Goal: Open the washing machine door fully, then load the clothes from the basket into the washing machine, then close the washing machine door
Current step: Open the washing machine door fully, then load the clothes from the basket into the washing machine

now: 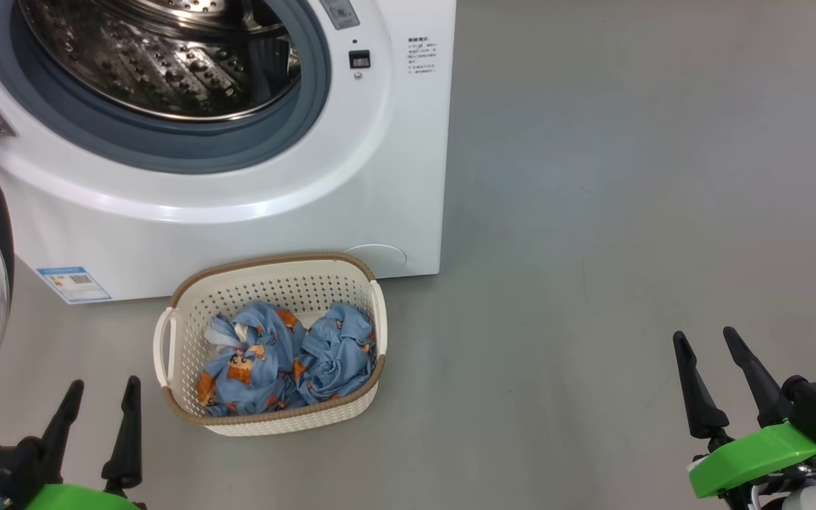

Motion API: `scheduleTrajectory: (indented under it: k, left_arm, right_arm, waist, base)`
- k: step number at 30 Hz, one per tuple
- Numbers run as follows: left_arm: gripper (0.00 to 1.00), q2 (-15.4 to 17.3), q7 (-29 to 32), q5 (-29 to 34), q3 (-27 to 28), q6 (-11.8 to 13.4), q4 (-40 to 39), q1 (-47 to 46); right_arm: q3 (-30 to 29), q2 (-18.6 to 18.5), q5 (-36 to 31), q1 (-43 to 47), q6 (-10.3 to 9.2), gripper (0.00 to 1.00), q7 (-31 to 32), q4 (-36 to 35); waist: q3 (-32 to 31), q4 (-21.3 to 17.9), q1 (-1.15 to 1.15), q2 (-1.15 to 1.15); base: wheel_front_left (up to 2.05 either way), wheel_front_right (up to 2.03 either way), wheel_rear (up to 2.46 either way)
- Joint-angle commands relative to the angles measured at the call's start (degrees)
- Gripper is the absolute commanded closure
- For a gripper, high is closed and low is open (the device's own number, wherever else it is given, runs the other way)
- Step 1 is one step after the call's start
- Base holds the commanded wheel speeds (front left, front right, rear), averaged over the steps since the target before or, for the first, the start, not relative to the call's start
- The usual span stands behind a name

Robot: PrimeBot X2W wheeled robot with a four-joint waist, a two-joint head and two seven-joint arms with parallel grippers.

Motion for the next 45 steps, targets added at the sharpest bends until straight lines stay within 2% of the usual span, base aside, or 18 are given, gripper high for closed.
scheduleTrajectory:
  k: [1, 24, 45]
  left_arm:
    - [0.00, 2.0, -0.3, -0.5, 1.8, -0.1, -1.1, -1.0]
    - [0.00, 2.0, -0.3, -2.6, 2.6, -0.1, -0.9, -2.0]
    - [0.00, 2.4, -0.3, -2.8, 2.6, -0.1, -0.9, -3.4]
  right_arm:
    - [0.8, -0.4, 0.2, -0.1, 0.09, 0.00, -0.7, -1.5]
    - [0.4, 0.1, 0.1, -0.6, 0.09, 0.00, -0.7, -1.7]
    - [0.1, 0.8, -0.2, -1.6, 0.09, 0.00, -0.7, -2.0]
  waist:
    - [0.0, -0.2, 0.00, 0.00]
    - [1.0, 0.0, 0.00, 0.00]
    - [2.6, 0.0, 0.00, 0.00]
  base:
    - [0.00, 0.00, 0.00]
    - [0.01, -0.04, 0.03]
    - [0.71, -1.13, 0.42]
